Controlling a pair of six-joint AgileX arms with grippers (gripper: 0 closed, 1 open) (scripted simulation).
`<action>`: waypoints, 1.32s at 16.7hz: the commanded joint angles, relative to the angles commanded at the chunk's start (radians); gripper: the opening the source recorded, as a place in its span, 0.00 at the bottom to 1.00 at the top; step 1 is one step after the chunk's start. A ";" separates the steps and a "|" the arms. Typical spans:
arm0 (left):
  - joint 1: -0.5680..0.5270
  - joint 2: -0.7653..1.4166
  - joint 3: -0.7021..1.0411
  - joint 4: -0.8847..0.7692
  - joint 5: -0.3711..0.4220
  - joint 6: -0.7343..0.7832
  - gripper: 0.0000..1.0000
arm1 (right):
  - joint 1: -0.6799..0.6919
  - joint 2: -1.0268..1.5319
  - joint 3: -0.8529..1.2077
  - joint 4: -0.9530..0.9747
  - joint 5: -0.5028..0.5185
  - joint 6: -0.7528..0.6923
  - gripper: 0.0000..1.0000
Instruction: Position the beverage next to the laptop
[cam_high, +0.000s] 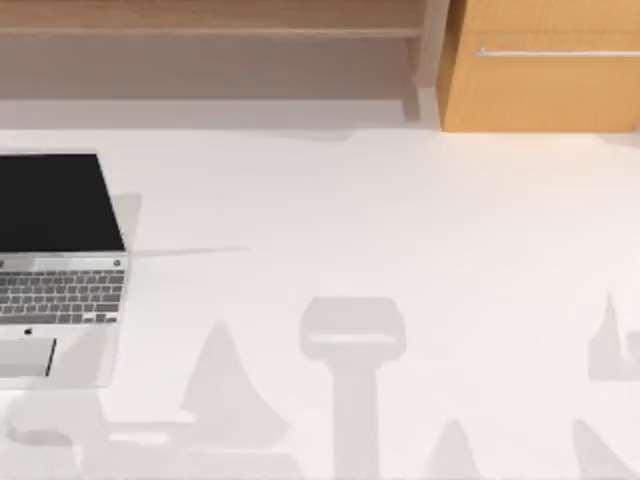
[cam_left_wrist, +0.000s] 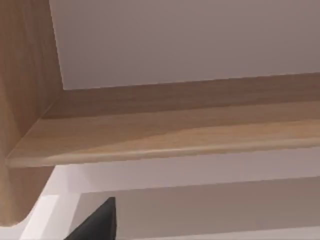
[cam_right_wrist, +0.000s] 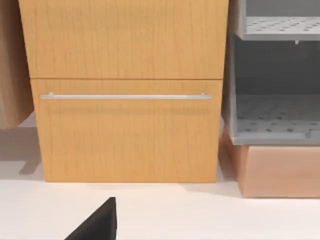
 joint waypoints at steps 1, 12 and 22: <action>0.038 0.096 0.012 0.070 0.041 0.006 1.00 | 0.000 0.000 0.000 0.000 0.000 0.000 1.00; 0.344 0.833 0.067 0.564 0.332 0.055 1.00 | 0.000 0.000 0.000 0.000 0.000 0.000 1.00; 0.318 0.871 0.123 0.547 0.304 0.046 1.00 | 0.000 0.000 0.000 0.000 0.000 0.000 1.00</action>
